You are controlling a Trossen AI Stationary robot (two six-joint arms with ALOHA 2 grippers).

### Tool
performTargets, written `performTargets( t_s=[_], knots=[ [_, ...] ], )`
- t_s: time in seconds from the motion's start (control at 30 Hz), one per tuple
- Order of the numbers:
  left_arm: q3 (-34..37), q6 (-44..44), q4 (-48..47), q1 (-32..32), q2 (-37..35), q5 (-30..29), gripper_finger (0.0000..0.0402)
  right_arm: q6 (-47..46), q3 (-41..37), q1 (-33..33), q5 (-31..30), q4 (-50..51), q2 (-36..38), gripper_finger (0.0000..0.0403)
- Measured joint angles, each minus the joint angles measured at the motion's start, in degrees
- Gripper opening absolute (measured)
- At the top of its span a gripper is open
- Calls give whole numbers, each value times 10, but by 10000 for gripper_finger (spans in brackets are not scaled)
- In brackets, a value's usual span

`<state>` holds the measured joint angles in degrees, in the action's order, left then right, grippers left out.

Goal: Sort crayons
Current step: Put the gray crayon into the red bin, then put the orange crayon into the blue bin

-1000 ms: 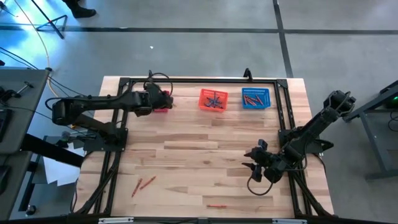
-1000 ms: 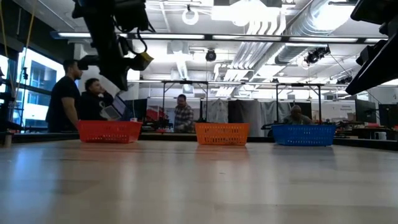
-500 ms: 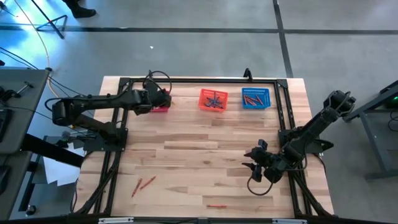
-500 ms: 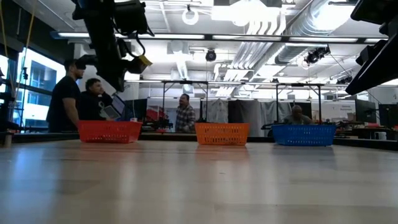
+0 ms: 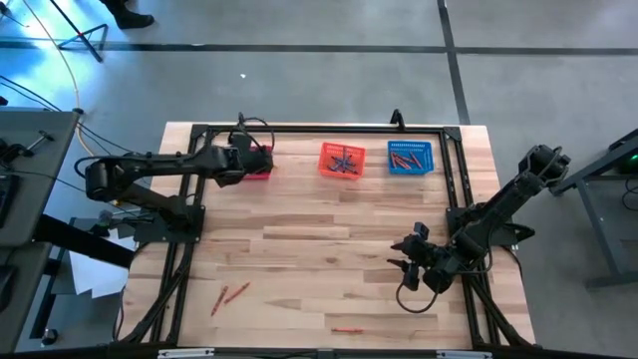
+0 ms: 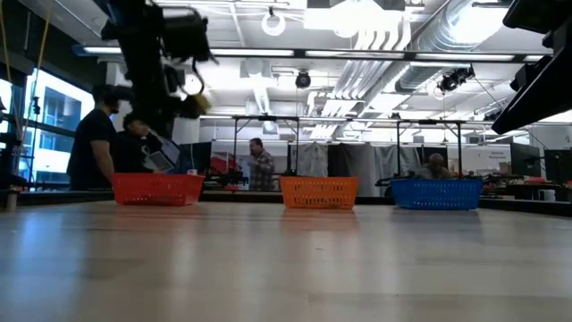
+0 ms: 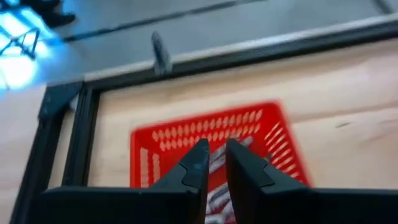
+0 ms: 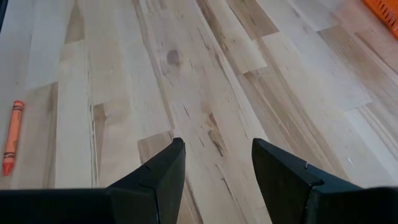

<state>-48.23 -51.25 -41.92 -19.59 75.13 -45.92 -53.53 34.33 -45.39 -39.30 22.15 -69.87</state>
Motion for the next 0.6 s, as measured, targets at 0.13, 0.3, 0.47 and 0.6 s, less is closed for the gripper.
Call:
performTargets(
  t_s=[0.13,0.3,0.47,0.6],
  knots=[
    [47,-12,38,-9,13,4,42,0,0,0,0,0,0,181],
    [76,-25,76,-15,15,4,42,0,0,0,3,0,0,181],
    [77,-1,89,-11,12,42,42,0,0,0,1,1,0,181],
    [77,59,107,21,-4,110,42,0,0,0,1,1,0,181]
  ],
)
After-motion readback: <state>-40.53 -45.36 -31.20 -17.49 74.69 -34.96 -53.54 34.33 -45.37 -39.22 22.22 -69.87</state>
